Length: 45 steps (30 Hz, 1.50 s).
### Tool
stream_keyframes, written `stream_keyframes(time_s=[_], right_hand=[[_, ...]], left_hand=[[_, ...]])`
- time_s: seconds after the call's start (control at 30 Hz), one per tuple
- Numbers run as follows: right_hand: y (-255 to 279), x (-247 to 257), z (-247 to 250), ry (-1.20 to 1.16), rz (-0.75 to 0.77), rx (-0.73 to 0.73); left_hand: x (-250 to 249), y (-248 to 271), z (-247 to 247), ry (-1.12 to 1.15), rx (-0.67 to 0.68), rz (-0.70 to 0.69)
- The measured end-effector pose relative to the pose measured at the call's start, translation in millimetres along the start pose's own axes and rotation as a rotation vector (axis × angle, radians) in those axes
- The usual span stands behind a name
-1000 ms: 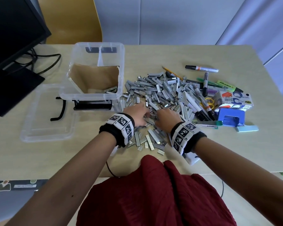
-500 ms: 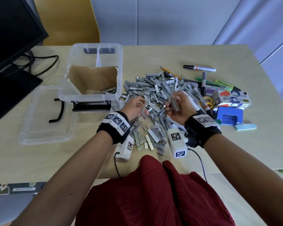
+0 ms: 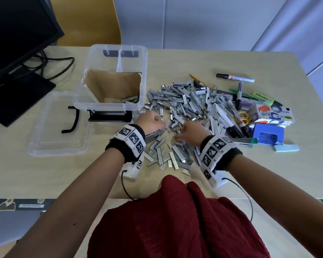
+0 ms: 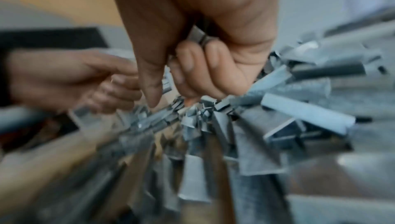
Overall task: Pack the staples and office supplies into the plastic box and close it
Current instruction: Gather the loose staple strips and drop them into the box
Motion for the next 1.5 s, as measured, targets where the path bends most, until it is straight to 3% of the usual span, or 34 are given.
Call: stream_keyframes(time_s=[0.17,0.37,0.47,0.63,0.77,0.87,0.93,1.07,1.3,1.4,1.5], right_hand=[[1,9,-6,0.305,-0.047,-0.076],[-15,-9,0,0.097,-0.043,-0.115],[-11,-17,2,-0.333,0.065,-0.046],[3,-18,0,-1.393,0.272,0.220],[11,-10,10,-1.633,0.456,0.295],[16,-7,18,-1.619,0.530,0.260],[16,-7,20,-1.599,0.562,0.245],[11,-8,20,-1.546,0.527,0.209],[4,1,16,-1.519,0.494,0.220],[3,6,16,-1.504,0.508,0.232],[0,6,15,-1.495,0.491,0.228]], left_hand=[[-1,9,-12,-0.577,0.073,0.179],[-12,10,-29,-0.855,0.026,0.201],[-19,13,-32,-0.896,-0.014,0.198],[-26,10,-38,-0.974,-0.039,0.208],[-21,5,-42,-0.927,-0.024,0.165],[-14,2,-40,-0.794,0.040,0.147],[-10,0,-35,-0.573,0.060,0.105],[-23,9,-6,0.014,-0.015,-0.147],[-48,43,44,0.899,0.146,-0.537],[-41,49,81,1.122,-0.007,-0.535],[-17,50,110,1.207,-0.229,-0.353]])
Point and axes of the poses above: each hand's wrist, its own y-axis away from the middle knuckle, its own z-axis out of the back of the hand, x = y × z, the point moved 7 cm from there along -y, towards the middle knuckle, and after that the axes turned 15 degrees about x, right-handed, at the moved point
